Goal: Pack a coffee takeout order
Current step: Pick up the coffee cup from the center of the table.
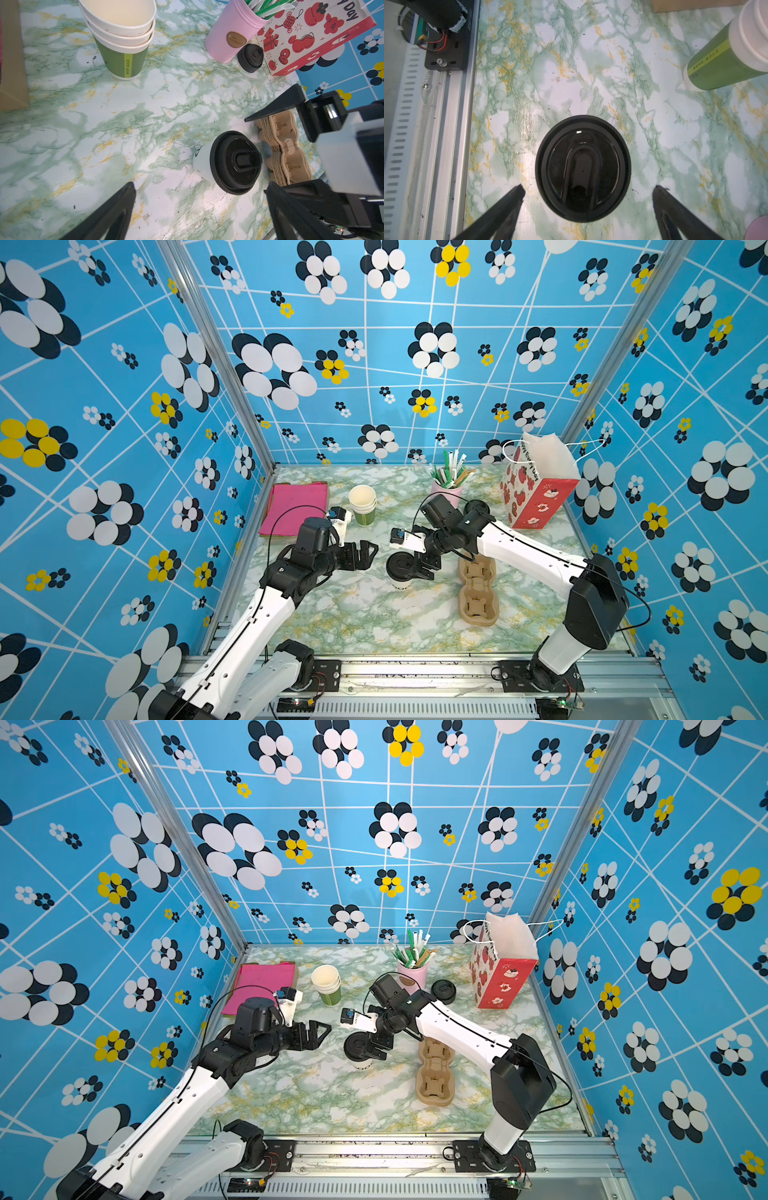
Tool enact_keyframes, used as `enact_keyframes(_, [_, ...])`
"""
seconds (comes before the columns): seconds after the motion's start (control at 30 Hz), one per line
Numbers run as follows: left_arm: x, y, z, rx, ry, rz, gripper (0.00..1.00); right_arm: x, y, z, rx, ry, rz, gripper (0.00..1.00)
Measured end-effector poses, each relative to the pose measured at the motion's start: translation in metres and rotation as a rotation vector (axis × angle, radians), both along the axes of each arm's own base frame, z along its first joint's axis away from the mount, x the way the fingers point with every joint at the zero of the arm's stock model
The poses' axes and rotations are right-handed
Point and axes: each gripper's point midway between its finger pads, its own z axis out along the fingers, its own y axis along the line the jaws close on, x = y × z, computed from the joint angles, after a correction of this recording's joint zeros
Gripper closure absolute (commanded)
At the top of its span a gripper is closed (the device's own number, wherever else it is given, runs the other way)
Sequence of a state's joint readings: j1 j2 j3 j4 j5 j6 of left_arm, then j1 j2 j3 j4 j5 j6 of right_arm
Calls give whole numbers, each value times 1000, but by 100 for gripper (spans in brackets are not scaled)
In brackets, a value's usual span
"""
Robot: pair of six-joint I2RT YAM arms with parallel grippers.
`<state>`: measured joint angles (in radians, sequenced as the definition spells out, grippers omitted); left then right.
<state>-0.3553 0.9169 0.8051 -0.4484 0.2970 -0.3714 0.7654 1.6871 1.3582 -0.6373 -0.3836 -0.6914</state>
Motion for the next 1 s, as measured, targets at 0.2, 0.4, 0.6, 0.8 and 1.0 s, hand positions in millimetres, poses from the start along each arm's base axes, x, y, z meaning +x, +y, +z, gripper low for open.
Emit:
enact_keyframes(0.2, [0, 4, 4, -1, -37, 18, 1, 0, 5, 1, 13, 7, 14, 1])
enact_keyframes(0.4, [0, 6, -1, 7, -29, 27, 1, 3, 8, -1, 12, 13, 17, 2])
enact_keyframes(0.6, [1, 7, -2, 11, -30, 33, 1, -2, 14, -12, -5, 31, 33, 6])
enact_keyframes(0.8, [2, 8, -2, 15, -31, 39, 1, -5, 18, -15, -13, 38, 45, 14])
enact_keyframes(1.0, [2, 8, -2, 15, -31, 39, 1, -5, 21, -13, -11, 30, 49, 18])
